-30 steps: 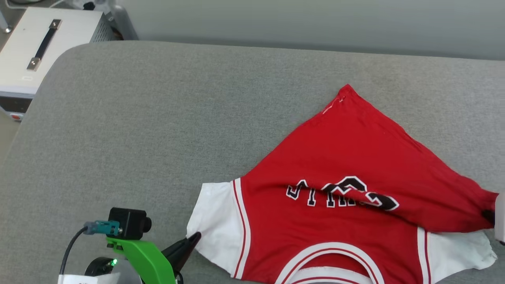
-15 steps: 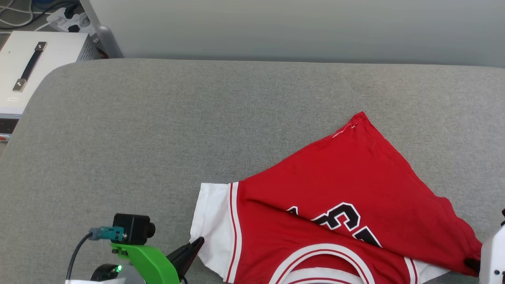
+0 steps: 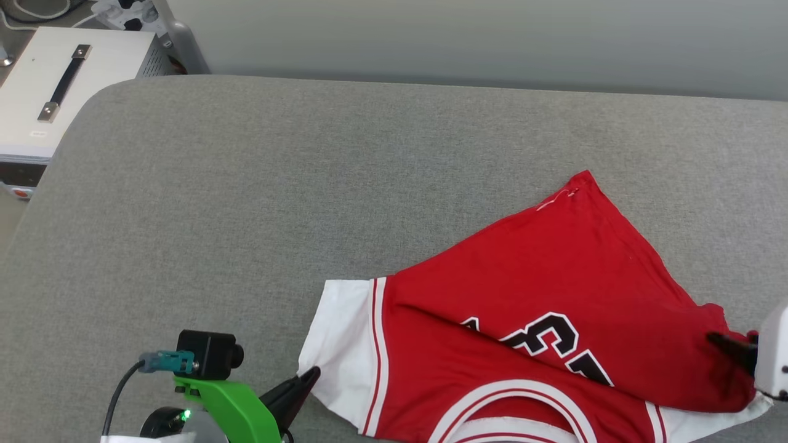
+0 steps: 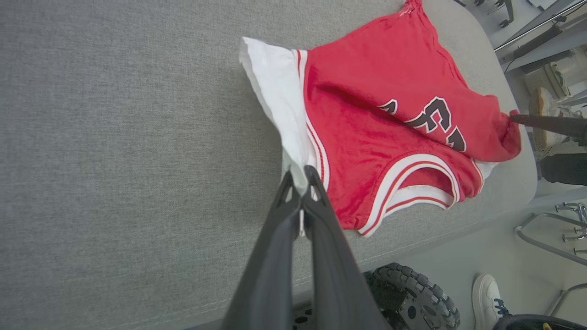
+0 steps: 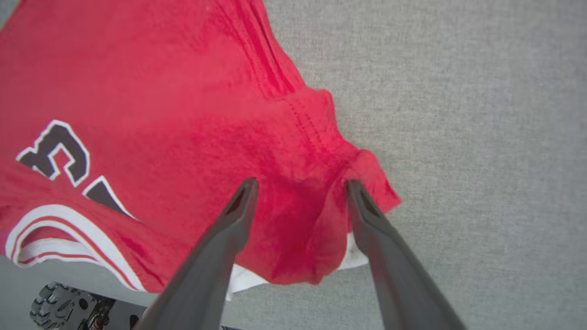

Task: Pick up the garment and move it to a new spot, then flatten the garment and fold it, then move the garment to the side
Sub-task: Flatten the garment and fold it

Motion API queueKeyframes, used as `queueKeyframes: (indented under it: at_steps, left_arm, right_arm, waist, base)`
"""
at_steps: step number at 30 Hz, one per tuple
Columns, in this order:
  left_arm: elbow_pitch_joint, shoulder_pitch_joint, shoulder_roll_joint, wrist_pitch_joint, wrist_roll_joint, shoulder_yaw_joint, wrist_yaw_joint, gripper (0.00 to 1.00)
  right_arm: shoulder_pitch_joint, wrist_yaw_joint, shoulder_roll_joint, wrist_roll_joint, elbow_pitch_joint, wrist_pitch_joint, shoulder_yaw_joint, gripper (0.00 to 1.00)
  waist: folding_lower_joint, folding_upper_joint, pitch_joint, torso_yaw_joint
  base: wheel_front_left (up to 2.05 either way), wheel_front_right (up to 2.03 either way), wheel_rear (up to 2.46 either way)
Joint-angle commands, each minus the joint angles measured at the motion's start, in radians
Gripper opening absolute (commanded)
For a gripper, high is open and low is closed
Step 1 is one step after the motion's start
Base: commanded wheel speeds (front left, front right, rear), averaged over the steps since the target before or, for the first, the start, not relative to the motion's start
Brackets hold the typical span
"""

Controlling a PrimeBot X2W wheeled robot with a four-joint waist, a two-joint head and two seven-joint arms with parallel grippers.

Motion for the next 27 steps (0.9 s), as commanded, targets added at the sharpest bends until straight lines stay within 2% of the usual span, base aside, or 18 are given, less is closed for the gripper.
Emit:
queueKeyframes:
  at_steps: [1, 5, 9, 15, 16, 27]
  left_arm:
    - [-0.005, -0.024, 0.001, -0.004, 0.011, 0.001, -0.004, 0.0]
    - [-0.015, -0.038, -0.003, -0.004, 0.022, -0.007, -0.011, 0.0]
    - [-0.026, -0.06, -0.006, -0.002, 0.037, -0.014, -0.019, 0.0]
    - [-0.039, -0.1, -0.025, -0.012, 0.062, -0.026, -0.035, 0.0]
    - [-0.039, -0.119, -0.04, -0.018, 0.071, -0.036, -0.046, 0.0]
    - [-0.003, -0.169, -0.084, -0.031, 0.083, -0.063, -0.086, 0.0]
  right_arm:
    - [-0.036, -0.001, -0.008, 0.014, -0.023, 0.012, 0.01, 1.0]
    - [-0.121, -0.001, -0.023, 0.029, -0.062, 0.063, 0.04, 1.0]
    - [-0.229, -0.001, -0.046, 0.01, -0.044, 0.104, 0.087, 1.0]
    - [-0.395, -0.001, -0.035, -0.031, 0.034, 0.15, 0.134, 1.0]
    - [-0.46, -0.001, -0.037, -0.061, 0.082, 0.17, 0.154, 1.0]
    - [-0.58, -0.001, -0.066, -0.137, 0.228, 0.16, 0.194, 1.0]
  waist:
    - [0.0001, -0.0001, 0.015, 0.017]
    - [0.0001, -0.0001, 0.039, 0.052]
    - [0.0001, -0.0001, 0.081, 0.094]
    - [0.0001, -0.0001, 0.154, 0.156]
    - [0.0001, -0.0001, 0.188, 0.185]
    - [0.0001, -0.0001, 0.268, 0.258]
  base:
    - [0.0, 0.0, 0.0]
    - [0.0, 0.0, 0.0]
    - [0.0, 0.0, 0.0]
    - [0.0, 0.0, 0.0]
    - [0.0, 0.0, 0.0]
    - [0.0, 0.0, 0.0]
